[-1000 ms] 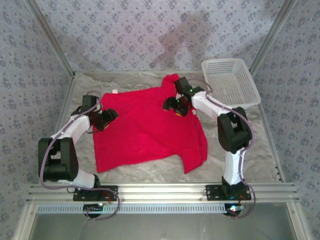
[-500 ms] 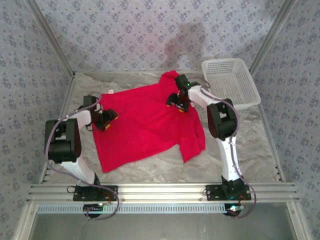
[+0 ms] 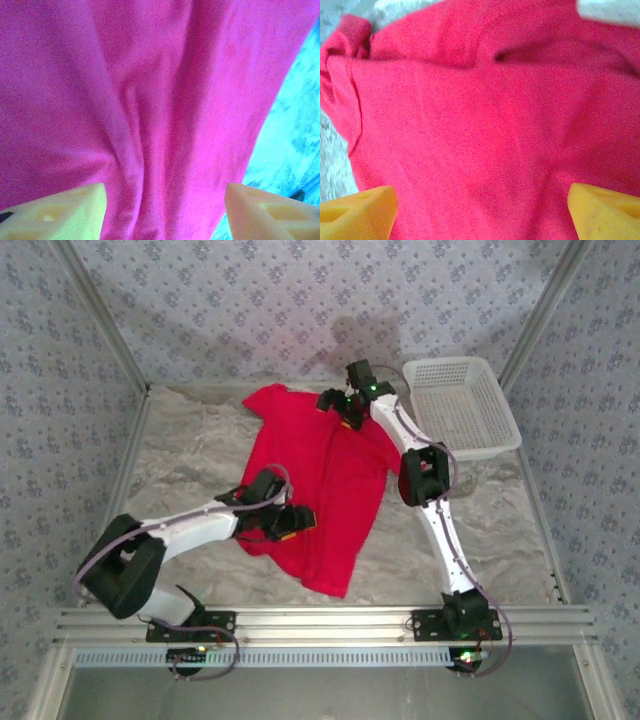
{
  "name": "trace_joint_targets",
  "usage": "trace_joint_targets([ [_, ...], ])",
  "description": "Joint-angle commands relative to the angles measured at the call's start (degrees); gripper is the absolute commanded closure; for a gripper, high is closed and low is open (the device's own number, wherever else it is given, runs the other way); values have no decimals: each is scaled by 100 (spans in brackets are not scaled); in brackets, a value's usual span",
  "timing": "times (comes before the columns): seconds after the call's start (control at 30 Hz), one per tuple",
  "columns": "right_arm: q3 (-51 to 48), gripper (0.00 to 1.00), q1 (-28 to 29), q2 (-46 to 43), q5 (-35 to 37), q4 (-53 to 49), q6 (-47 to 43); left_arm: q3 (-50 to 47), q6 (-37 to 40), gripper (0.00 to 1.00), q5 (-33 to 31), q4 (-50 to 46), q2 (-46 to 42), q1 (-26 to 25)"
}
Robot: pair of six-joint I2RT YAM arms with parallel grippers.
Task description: Fold the inside-out t-shirt
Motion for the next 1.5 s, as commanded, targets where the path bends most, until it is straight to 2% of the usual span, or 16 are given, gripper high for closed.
trace_joint_targets([
  [0.0,-1249,9,91,-1507,183,-236,-302,789,638,36,-520,-780,-186,614],
  [0.13,-3274,10,228,-2686,513,-111,-704,1295,856,37,-181,-557,590,1330],
  [0.27,-5065,14,397,-3439,583,565,-436,1800,1018,39,222,-382,1714,1655],
  [0.33,-5582,19,423,-3536,440,987,-216,1941,1082,40,357,-318,2100,1748],
  [0.43,-5747,26,420,-3338,91,1316,-44,1856,1121,41,369,-226,2320,1906],
  [0.53,-5406,30,398,-2904,149,1222,-144,1507,1186,41,337,-184,2182,2053],
  [0.63,-4638,34,220,-2279,300,752,-306,982,1274,41,107,-268,1790,2163],
  [0.73,-3399,35,-20,-1457,439,128,-766,209,1084,41,-30,-185,1233,2119],
  [0.9,-336,37,-271,-70,773,-1675,-1394,-987,288,41,-215,209,111,1482],
  [1.0,25,37,-247,-320,879,-2037,-1666,-990,125,40,-553,-73,-487,1278],
  [1.07,-519,37,-142,-935,948,-2000,-1906,-806,229,40,-793,-269,-771,1286],
  [1.17,-2110,39,180,-2268,1193,-1612,-1944,-261,590,41,-1110,-734,-816,1317],
  [1.3,-4802,63,775,-4170,1469,-641,-1446,222,906,43,-1019,-1122,-672,1334],
  [1.4,-6361,67,1388,-5281,1498,67,-897,240,1070,44,-940,-1312,-675,1435],
  [1.47,-6996,67,1864,-5673,1620,393,-624,224,1185,45,-812,-1475,-636,1679],
])
